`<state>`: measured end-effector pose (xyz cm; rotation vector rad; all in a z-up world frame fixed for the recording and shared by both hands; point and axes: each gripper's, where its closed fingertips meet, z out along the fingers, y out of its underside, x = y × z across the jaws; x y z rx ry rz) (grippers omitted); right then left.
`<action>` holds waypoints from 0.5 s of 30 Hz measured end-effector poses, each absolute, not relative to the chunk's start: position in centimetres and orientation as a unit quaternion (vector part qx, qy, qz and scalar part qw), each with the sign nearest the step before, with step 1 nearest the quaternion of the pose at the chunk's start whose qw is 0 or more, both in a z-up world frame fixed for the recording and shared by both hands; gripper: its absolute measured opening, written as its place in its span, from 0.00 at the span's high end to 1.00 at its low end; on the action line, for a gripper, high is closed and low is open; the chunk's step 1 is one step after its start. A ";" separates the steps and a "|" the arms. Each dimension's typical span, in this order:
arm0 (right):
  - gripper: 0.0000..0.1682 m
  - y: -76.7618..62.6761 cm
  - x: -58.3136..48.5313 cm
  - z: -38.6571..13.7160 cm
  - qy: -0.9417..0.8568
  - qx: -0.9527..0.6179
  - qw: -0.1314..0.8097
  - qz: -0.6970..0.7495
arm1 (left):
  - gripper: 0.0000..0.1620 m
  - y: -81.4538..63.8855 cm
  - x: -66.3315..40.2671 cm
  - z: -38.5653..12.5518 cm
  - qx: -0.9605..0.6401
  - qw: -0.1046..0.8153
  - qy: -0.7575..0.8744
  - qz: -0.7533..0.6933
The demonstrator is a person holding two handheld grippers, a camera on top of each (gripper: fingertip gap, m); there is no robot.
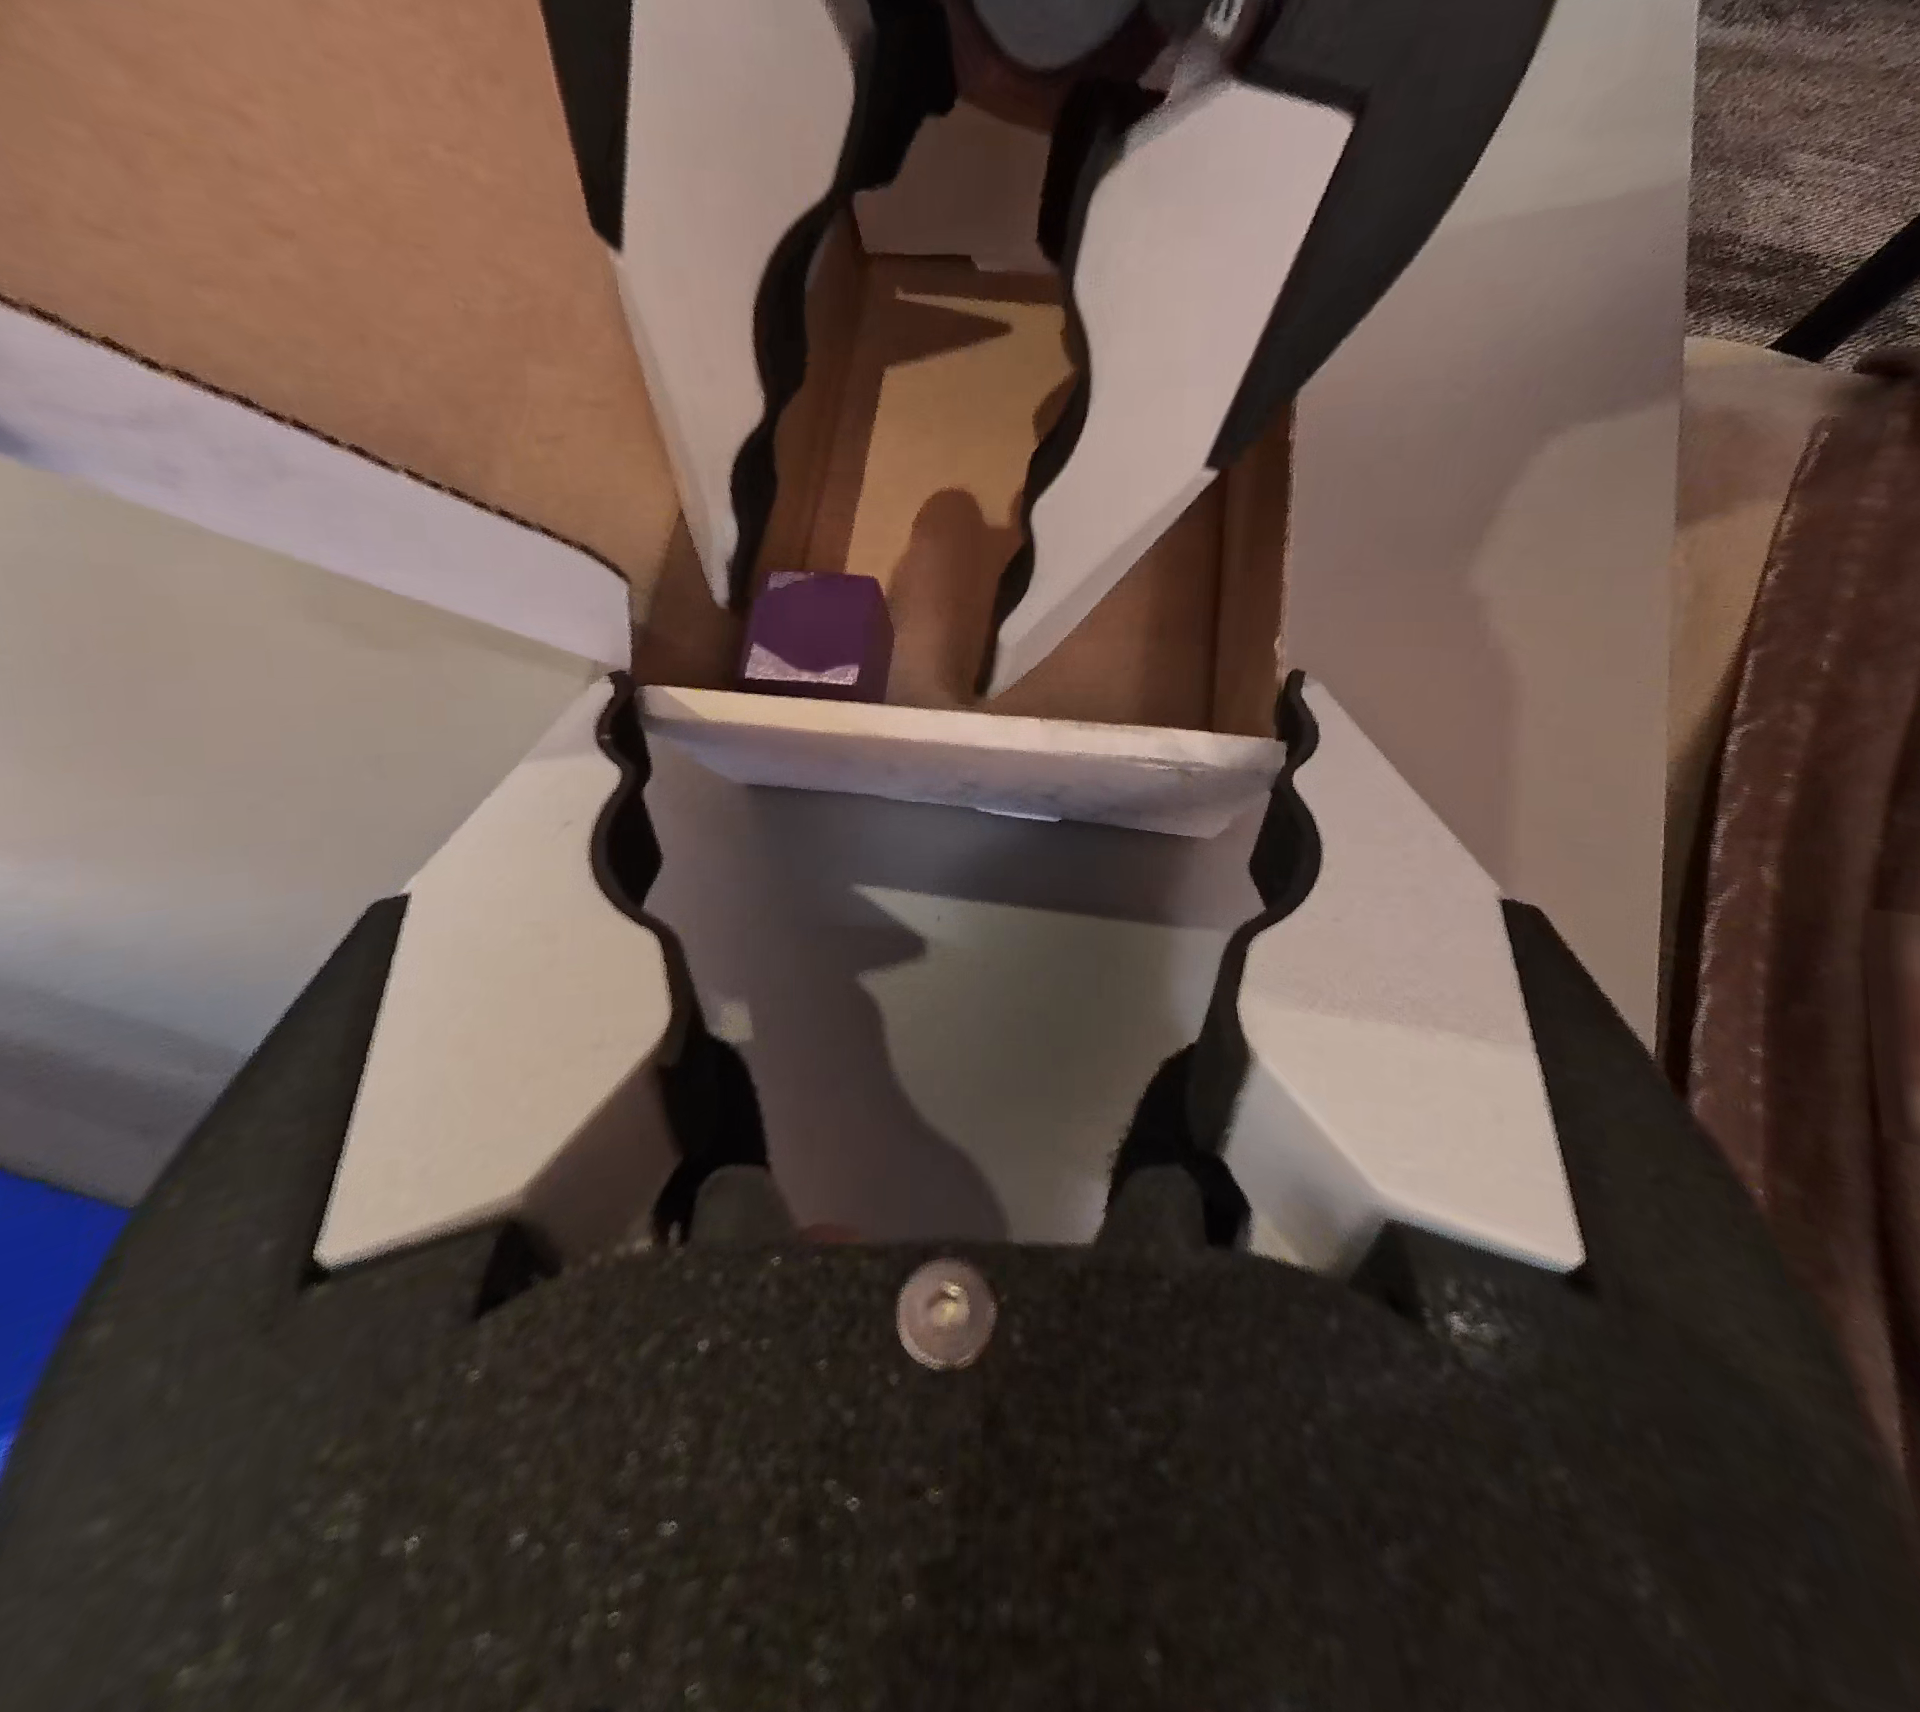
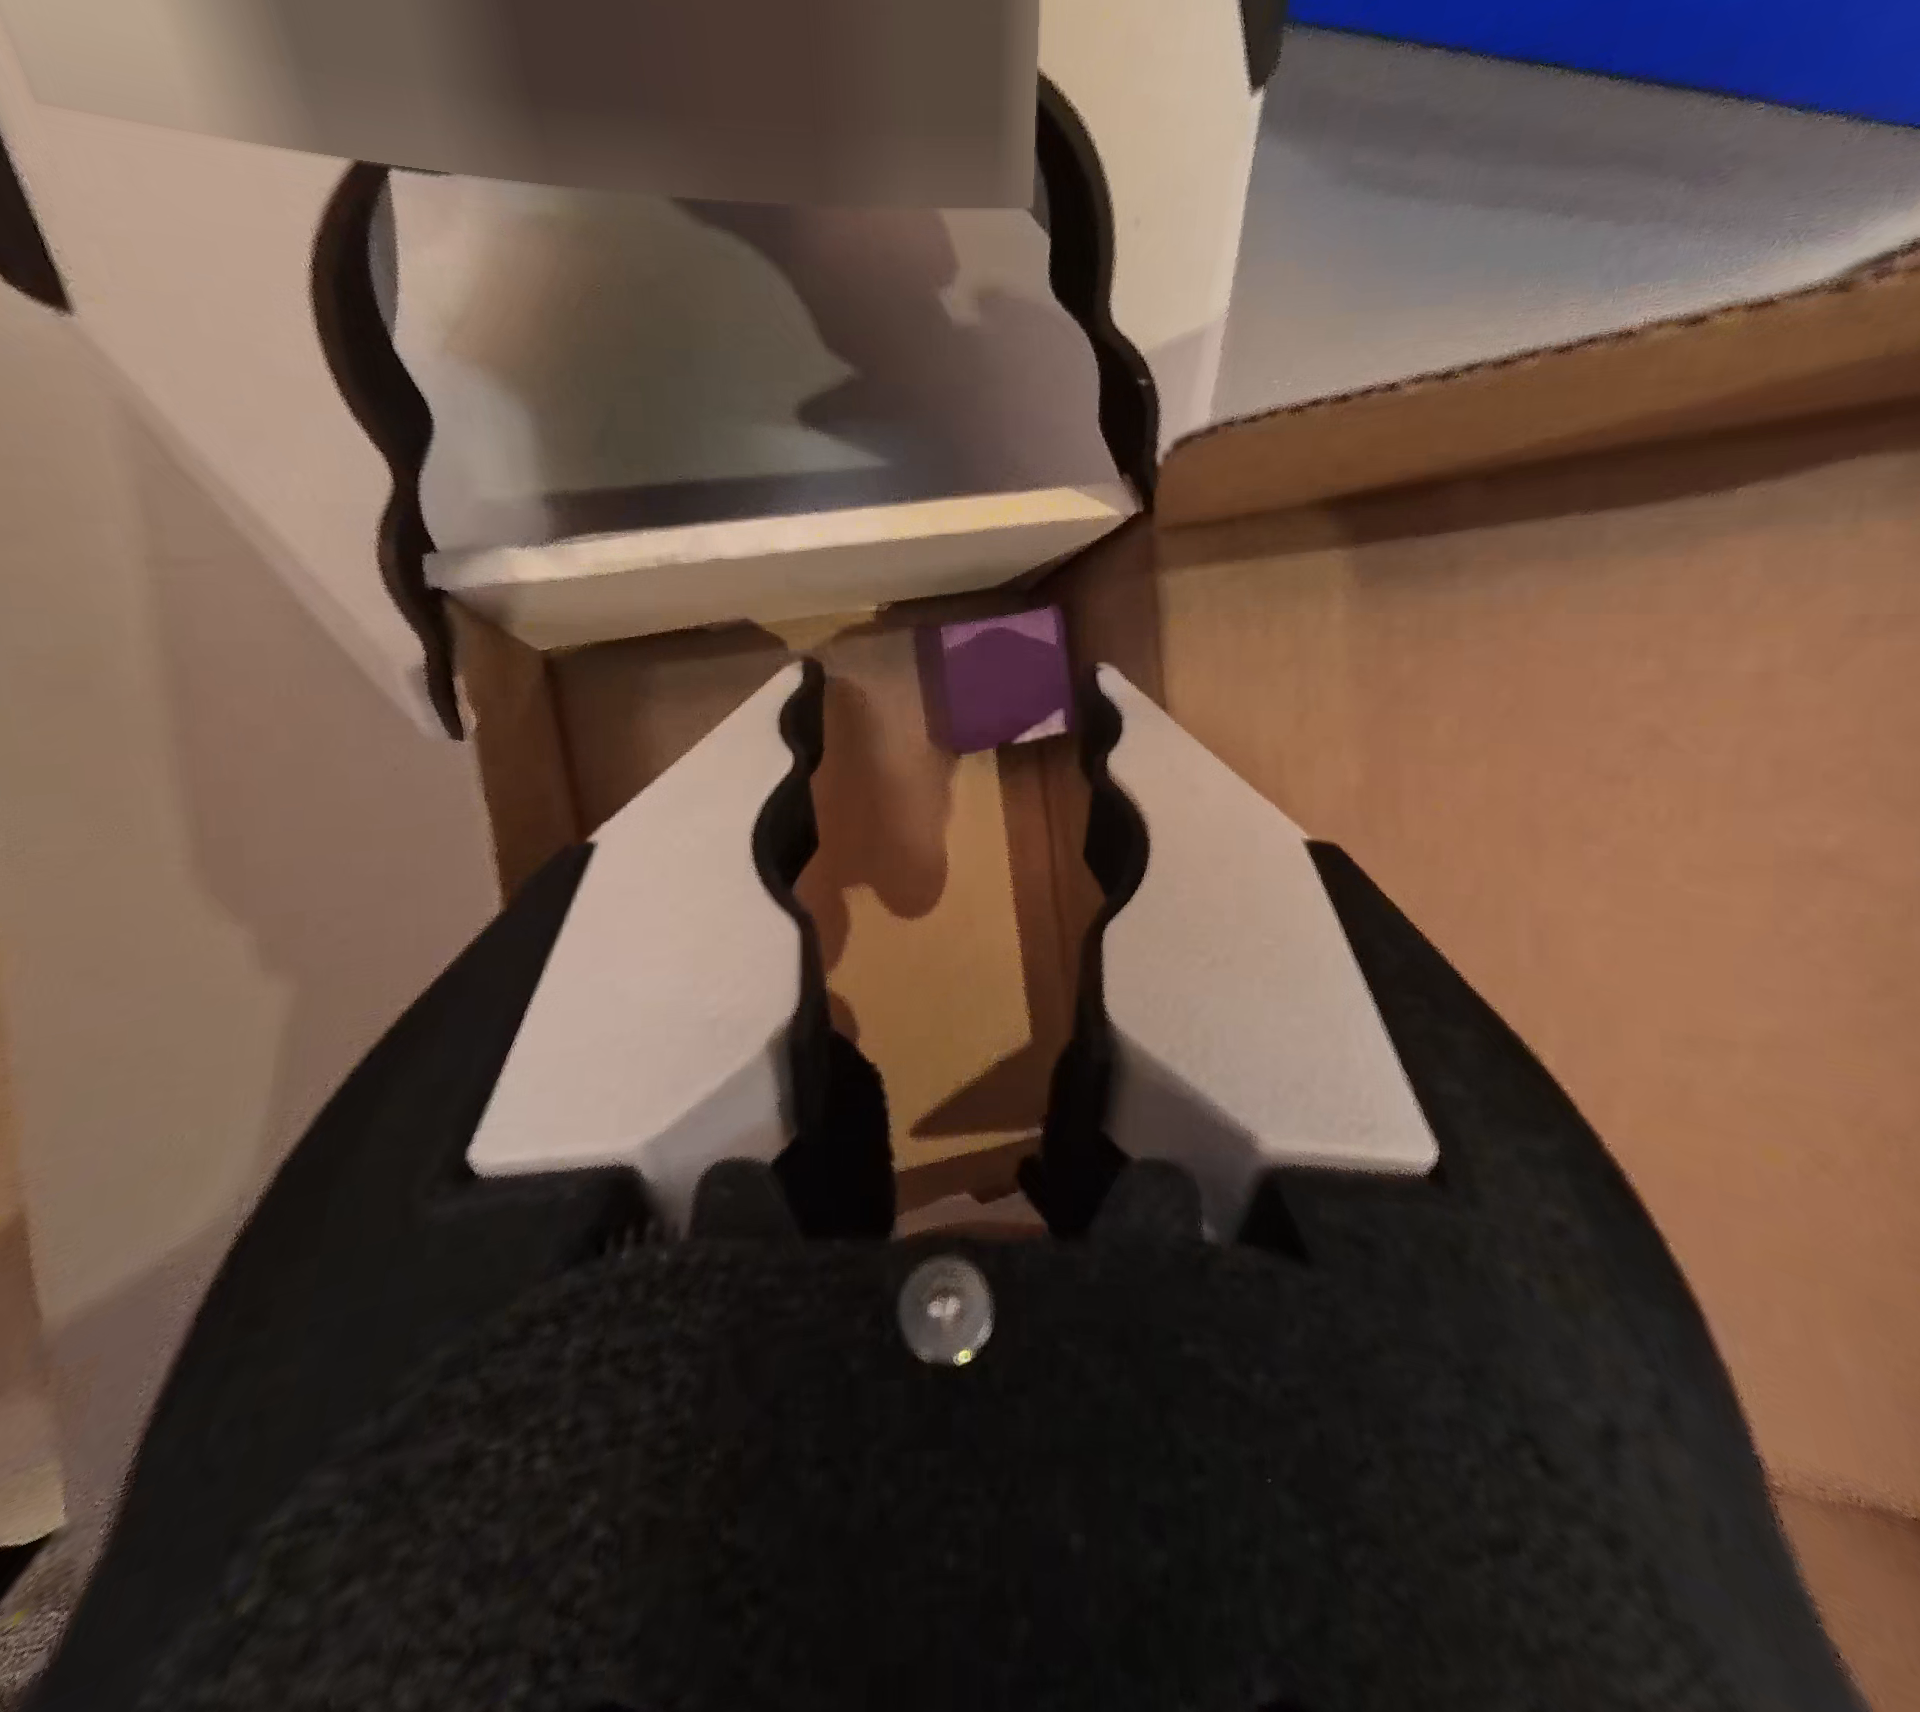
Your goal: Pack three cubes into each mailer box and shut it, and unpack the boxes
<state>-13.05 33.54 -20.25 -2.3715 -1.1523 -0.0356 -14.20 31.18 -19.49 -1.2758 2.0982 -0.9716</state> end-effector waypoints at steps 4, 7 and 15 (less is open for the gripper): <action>0.77 33.8 -12.9 -21.3 -0.441 -0.864 0.237 -0.040 | 0.28 31.1 -14.2 -19.5 -0.467 0.248 0.770 -0.357; 0.82 33.8 -13.0 -21.8 -0.442 -0.865 0.234 -0.038 | 0.28 31.0 -14.2 -19.5 -0.465 0.249 0.771 -0.358; 0.83 32.0 -11.8 -9.0 -0.394 -0.855 0.337 -0.010 | 0.28 31.1 -14.3 -19.6 -0.472 0.251 0.767 -0.355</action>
